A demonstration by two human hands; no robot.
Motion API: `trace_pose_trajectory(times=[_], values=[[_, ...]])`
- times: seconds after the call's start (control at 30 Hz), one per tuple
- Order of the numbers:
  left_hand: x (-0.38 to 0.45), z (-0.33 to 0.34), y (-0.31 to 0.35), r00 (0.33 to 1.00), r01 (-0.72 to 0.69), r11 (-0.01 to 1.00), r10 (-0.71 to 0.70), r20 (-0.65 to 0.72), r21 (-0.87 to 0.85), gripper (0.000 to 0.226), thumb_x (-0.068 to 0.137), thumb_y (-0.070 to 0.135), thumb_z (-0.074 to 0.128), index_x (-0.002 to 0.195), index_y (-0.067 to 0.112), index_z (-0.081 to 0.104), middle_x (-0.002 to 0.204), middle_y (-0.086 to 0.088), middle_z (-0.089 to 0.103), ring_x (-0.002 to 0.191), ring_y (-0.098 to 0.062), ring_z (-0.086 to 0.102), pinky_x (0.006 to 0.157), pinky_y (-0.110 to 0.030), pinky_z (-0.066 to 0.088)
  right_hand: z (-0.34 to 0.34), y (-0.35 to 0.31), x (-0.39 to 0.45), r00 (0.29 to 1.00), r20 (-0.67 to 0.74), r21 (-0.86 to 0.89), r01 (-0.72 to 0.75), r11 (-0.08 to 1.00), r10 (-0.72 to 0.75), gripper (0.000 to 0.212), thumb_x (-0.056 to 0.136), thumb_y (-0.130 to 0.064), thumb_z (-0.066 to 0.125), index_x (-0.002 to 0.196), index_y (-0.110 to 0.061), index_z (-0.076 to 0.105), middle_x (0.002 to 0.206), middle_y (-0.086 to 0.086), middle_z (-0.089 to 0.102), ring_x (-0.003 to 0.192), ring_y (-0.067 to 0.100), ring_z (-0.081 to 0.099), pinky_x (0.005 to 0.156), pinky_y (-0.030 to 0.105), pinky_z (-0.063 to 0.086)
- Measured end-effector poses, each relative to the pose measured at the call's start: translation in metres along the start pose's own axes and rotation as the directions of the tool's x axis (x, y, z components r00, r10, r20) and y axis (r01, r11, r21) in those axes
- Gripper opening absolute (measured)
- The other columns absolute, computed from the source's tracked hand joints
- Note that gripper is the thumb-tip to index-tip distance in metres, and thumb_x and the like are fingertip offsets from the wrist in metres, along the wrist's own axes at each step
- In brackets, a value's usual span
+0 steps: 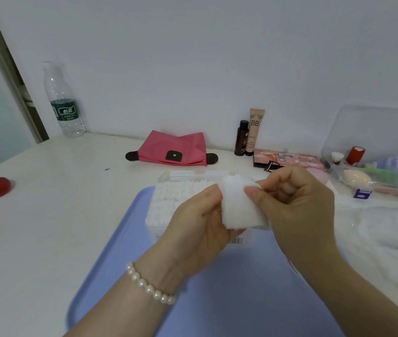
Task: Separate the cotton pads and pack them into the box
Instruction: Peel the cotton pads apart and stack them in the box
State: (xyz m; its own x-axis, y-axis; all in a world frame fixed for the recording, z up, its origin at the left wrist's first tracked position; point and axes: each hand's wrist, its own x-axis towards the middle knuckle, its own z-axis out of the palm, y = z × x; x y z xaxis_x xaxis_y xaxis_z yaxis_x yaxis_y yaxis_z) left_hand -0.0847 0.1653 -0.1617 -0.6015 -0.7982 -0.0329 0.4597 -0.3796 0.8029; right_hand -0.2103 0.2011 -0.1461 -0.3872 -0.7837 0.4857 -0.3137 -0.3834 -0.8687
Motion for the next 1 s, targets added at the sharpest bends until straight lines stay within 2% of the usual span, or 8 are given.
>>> trace_pose_trajectory(times=[0.07, 0.13, 0.23, 0.4, 0.57, 0.7, 0.9, 1.0], values=[[-0.001, 0.001, 0.0, 1.0, 0.005, 1.0, -0.005, -0.008, 0.001, 0.054, 0.091, 0.047, 0.04, 0.122, 0.006, 0.057, 0.118, -0.009, 0.066, 0.107, -0.02, 0.062, 0.095, -0.035, 0.046, 0.001, 0.002, -0.002, 1.0, -0.013, -0.041, 0.019, 0.999, -0.02, 0.027, 0.072, -0.001, 0.076, 0.067, -0.02, 0.057, 0.072, -0.004, 0.065, 0.059, 0.006, 0.057, 0.058, 0.015, 0.048], [0.0, -0.001, -0.002, 0.999, -0.045, 0.998, 0.044, 0.007, 0.037, 0.044, 0.086, 0.032, 0.058, 0.12, 0.003, 0.057, 0.115, -0.011, 0.067, 0.103, -0.02, 0.064, 0.086, -0.032, 0.052, 0.002, 0.003, -0.005, 0.998, -0.025, -0.119, 0.056, 0.991, -0.06, 0.027, 0.071, -0.005, 0.077, 0.07, -0.023, 0.057, 0.077, -0.008, 0.063, 0.063, 0.007, 0.056, 0.059, 0.012, 0.045], [0.001, -0.006, -0.006, 0.995, -0.094, 0.995, 0.093, 0.027, 0.024, 0.042, 0.081, -0.003, 0.054, 0.124, -0.001, 0.053, 0.115, -0.017, 0.065, 0.101, -0.023, 0.065, 0.083, -0.029, 0.055, 0.004, 0.003, -0.008, 0.992, -0.038, -0.216, 0.113, 0.97, -0.124, 0.03, 0.069, -0.009, 0.079, 0.077, -0.026, 0.056, 0.077, -0.009, 0.06, 0.071, 0.006, 0.054, 0.063, 0.01, 0.042], [0.004, -0.008, -0.006, 0.989, -0.143, 0.989, 0.143, 0.028, 0.023, 0.048, 0.076, -0.004, 0.055, 0.124, 0.002, 0.052, 0.114, -0.016, 0.066, 0.102, -0.025, 0.066, 0.083, -0.031, 0.054, 0.005, 0.001, -0.01, 0.995, -0.038, -0.194, 0.084, 0.977, -0.093, 0.036, 0.066, -0.009, 0.081, 0.08, -0.029, 0.054, 0.089, -0.015, 0.06, 0.074, 0.005, 0.055, 0.067, 0.013, 0.043], [0.002, -0.007, -0.006, 0.984, -0.174, 0.984, 0.174, 0.029, 0.032, 0.043, 0.077, -0.009, 0.055, 0.117, 0.006, 0.055, 0.107, -0.015, 0.068, 0.097, -0.025, 0.066, 0.077, -0.03, 0.056, 0.004, -0.004, -0.01, 0.999, -0.003, -0.101, 0.04, 0.994, -0.04, 0.042, 0.063, 0.001, 0.079, 0.077, -0.027, 0.052, 0.078, -0.009, 0.064, 0.067, 0.007, 0.056, 0.058, 0.012, 0.041], [0.001, -0.005, -0.005, 0.984, -0.177, 0.983, 0.175, 0.029, 0.058, 0.04, 0.08, -0.014, 0.055, 0.113, 0.009, 0.057, 0.098, -0.01, 0.07, 0.087, -0.02, 0.068, 0.067, -0.024, 0.057, 0.004, -0.005, -0.012, 0.999, 0.036, -0.154, 0.037, 0.987, -0.032, 0.036, 0.065, -0.006, 0.079, 0.078, -0.031, 0.056, 0.079, -0.013, 0.061, 0.066, 0.001, 0.05, 0.06, 0.006, 0.037], [0.001, -0.007, -0.003, 0.984, -0.178, 0.982, 0.177, 0.029, 0.057, 0.039, 0.077, -0.01, 0.058, 0.113, 0.005, 0.058, 0.104, -0.015, 0.069, 0.094, -0.025, 0.067, 0.076, -0.029, 0.055, 0.003, -0.006, -0.008, 0.994, 0.086, -0.153, -0.052, 0.987, 0.065, 0.027, 0.063, -0.011, 0.082, 0.065, -0.027, 0.06, 0.062, -0.005, 0.048, 0.059, 0.001, 0.044, 0.056, 0.008, 0.037], [0.002, -0.009, -0.003, 0.988, -0.153, 0.987, 0.151, 0.041, 0.039, 0.044, 0.077, -0.008, 0.053, 0.12, -0.003, 0.054, 0.11, -0.02, 0.065, 0.1, -0.029, 0.064, 0.082, -0.031, 0.054, 0.004, -0.004, -0.009, 0.993, 0.109, -0.229, 0.063, 0.971, -0.039, 0.031, 0.063, -0.013, 0.082, 0.059, -0.029, 0.055, 0.067, -0.01, 0.053, 0.068, 0.001, 0.048, 0.062, 0.006, 0.036]])
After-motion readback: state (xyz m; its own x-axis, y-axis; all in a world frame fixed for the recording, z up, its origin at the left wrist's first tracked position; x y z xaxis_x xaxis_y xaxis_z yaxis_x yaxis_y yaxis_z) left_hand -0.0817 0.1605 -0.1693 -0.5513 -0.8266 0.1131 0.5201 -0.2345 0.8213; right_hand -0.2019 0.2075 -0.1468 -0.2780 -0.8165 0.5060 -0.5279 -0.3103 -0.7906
